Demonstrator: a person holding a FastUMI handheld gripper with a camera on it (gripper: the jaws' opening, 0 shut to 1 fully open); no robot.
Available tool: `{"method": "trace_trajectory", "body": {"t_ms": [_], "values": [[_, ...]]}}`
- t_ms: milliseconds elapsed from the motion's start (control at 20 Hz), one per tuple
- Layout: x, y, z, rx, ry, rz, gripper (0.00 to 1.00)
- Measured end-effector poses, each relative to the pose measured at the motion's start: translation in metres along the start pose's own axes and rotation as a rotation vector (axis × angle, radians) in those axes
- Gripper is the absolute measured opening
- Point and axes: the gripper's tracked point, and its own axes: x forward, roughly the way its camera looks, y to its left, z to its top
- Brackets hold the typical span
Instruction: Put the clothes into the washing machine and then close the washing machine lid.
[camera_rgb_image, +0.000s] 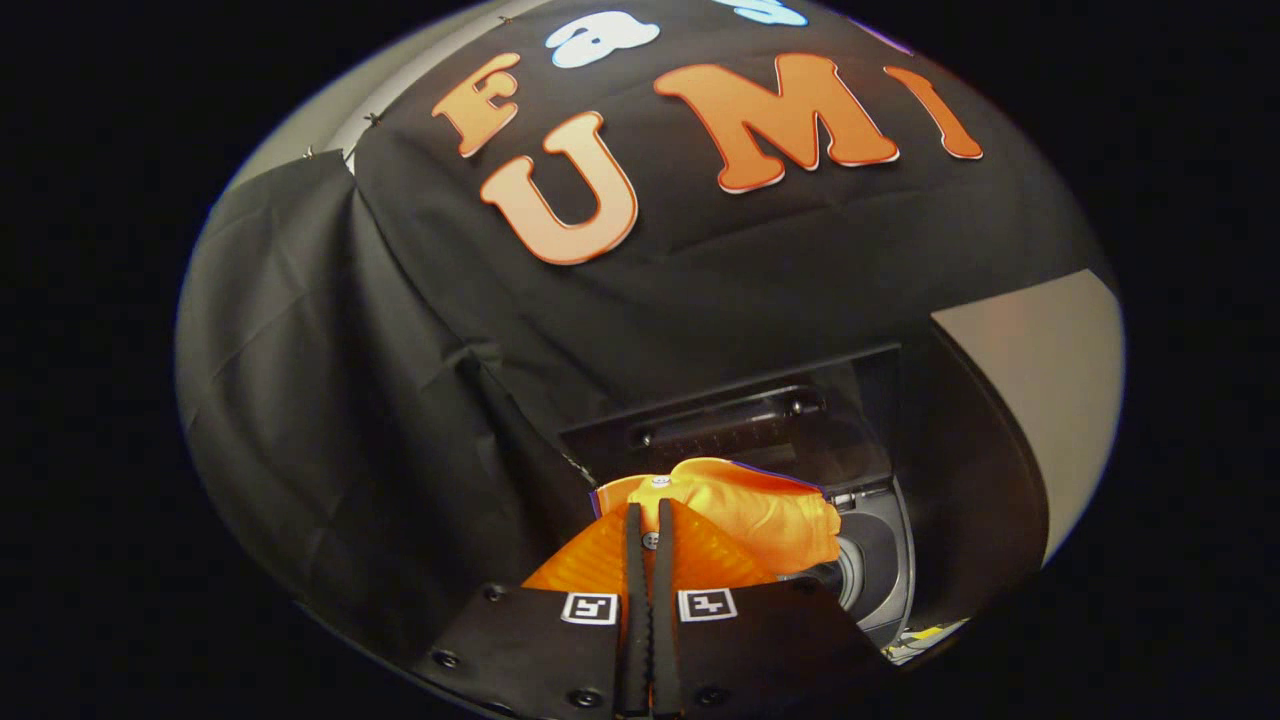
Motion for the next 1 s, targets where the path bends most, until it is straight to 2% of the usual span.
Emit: {"method": "trace_trajectory", "body": {"t_ms": [300,650,1000], "values": [[0.072,-0.046,-0.074,0.028,0.120,-0.099,0.09],[0.125,-0.099,-0.149,0.053,0.244,-0.213,0.09],[0.160,-0.139,-0.189,0.043,0.335,-0.307,0.09]]}}
